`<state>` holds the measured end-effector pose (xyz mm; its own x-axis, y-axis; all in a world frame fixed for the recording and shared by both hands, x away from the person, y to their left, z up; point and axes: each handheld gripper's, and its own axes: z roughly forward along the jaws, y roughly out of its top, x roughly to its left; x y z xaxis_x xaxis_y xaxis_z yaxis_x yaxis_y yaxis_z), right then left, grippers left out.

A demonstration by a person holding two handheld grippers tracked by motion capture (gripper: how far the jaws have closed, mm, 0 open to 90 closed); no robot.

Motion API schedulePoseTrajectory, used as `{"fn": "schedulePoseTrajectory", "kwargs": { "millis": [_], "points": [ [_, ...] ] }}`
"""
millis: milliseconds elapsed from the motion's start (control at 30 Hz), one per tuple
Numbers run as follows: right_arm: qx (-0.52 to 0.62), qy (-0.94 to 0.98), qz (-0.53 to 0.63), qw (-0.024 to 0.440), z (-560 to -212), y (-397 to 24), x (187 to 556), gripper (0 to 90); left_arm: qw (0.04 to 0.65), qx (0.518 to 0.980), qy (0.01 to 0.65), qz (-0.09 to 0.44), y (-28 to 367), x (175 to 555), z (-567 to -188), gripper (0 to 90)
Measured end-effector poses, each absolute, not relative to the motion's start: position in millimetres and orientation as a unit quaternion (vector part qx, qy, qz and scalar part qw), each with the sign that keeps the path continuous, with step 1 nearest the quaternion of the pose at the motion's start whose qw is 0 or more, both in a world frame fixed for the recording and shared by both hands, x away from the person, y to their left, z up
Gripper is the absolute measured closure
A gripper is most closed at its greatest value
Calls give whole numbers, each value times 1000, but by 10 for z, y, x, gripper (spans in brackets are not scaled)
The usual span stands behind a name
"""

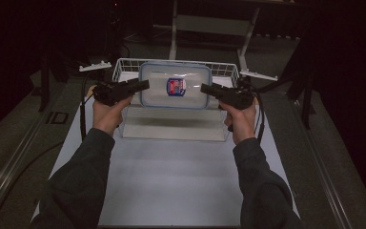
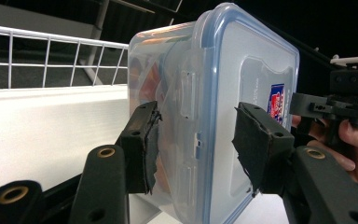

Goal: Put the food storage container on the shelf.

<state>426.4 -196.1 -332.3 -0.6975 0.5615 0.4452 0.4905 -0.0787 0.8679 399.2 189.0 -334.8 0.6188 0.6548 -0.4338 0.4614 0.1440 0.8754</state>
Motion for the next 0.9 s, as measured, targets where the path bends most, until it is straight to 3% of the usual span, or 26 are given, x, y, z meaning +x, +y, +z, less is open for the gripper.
{"fn": "schedulePoseTrajectory", "kwargs": {
  "millis": [333,367,567,733,767,900],
  "points": [
    [397,685,609,45,-3308,-1926,4314,447,590,663,446,113,1795,4038,-3355,510],
    [408,687,600,46,-3318,-1913,4353,406,576,670,453,121,1767,4051,-3373,502],
    [425,668,610,18,-3374,-1946,4467,380,591,653,462,100,1774,4107,-3446,485],
    [450,670,587,63,-3343,-1932,4512,386,603,644,459,107,1785,4078,-3404,498],
    [457,672,576,87,-3313,-1927,4505,357,590,658,453,121,1768,4048,-3401,494],
    [449,677,572,113,-3271,-1937,4439,365,586,664,447,129,1786,4007,-3401,492]
  ]
}}
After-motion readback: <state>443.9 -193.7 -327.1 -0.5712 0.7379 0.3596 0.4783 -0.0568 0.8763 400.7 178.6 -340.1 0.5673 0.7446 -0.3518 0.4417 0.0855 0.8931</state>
